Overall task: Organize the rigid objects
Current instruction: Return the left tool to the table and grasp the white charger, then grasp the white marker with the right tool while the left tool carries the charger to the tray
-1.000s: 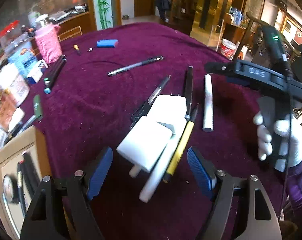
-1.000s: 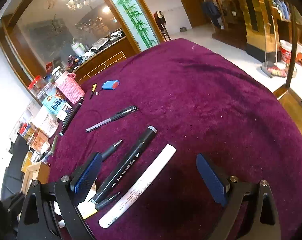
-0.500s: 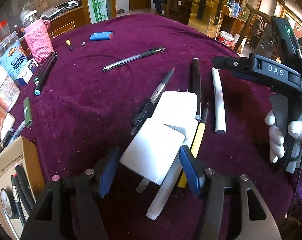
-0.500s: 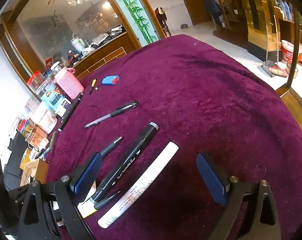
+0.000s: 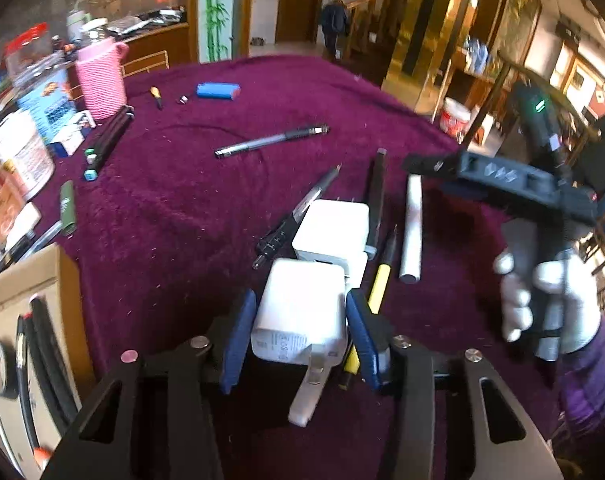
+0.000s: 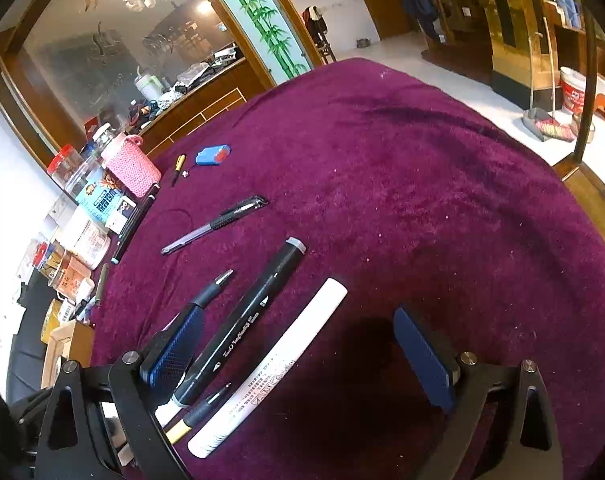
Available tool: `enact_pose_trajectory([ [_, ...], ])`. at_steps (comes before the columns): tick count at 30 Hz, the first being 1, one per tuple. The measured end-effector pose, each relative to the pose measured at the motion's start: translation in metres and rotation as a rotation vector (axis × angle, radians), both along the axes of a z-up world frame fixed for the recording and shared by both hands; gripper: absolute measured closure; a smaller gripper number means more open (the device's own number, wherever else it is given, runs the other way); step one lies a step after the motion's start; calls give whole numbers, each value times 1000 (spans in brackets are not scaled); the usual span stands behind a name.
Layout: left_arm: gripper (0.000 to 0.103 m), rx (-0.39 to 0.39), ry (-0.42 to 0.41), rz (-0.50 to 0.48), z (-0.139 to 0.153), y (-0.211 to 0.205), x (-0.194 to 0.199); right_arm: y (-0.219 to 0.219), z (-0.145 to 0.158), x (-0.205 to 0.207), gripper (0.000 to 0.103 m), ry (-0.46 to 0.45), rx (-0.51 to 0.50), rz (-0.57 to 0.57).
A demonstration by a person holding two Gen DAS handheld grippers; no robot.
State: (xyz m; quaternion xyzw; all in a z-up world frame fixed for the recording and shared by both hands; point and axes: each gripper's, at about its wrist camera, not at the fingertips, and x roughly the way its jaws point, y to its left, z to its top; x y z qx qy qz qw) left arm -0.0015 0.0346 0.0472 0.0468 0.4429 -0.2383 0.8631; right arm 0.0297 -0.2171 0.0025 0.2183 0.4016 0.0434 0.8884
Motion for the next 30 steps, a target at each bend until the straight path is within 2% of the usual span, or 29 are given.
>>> enact_pose_trajectory([
  [5, 59, -94, -17, 38, 16, 21, -24, 6, -1, 0, 8, 3, -15, 33],
  [8, 59, -130, -31, 54, 24, 33, -41, 12, -1, -1, 22, 2, -32, 60],
  [9, 59, -139, -36, 57, 26, 36, -46, 15, -1, -1, 29, 3, -39, 69],
  [10, 59, -152, -43, 63, 30, 41, -53, 18, -1, -1, 41, 4, -50, 76],
  [13, 59, -185, -61, 80, 39, 56, -68, 28, -1, -1, 56, 39, -142, 52],
  [18, 59, -249, -103, 116, 56, 86, -92, 56, 1, 3, 59, 104, -354, 35],
  [20, 59, -263, -124, 132, 62, 99, -103, 66, 0, 4, 70, 113, -407, 40],
  [21, 59, -269, -132, 140, 64, 104, -107, 67, 1, 3, 82, 108, -402, 53],
  [22, 59, -278, -139, 153, 66, 113, -113, 66, 2, 2, 88, 108, -388, 58],
  [30, 58, -327, -177, 247, 69, 176, -143, 34, 14, -40, 88, 61, -159, 43],
])
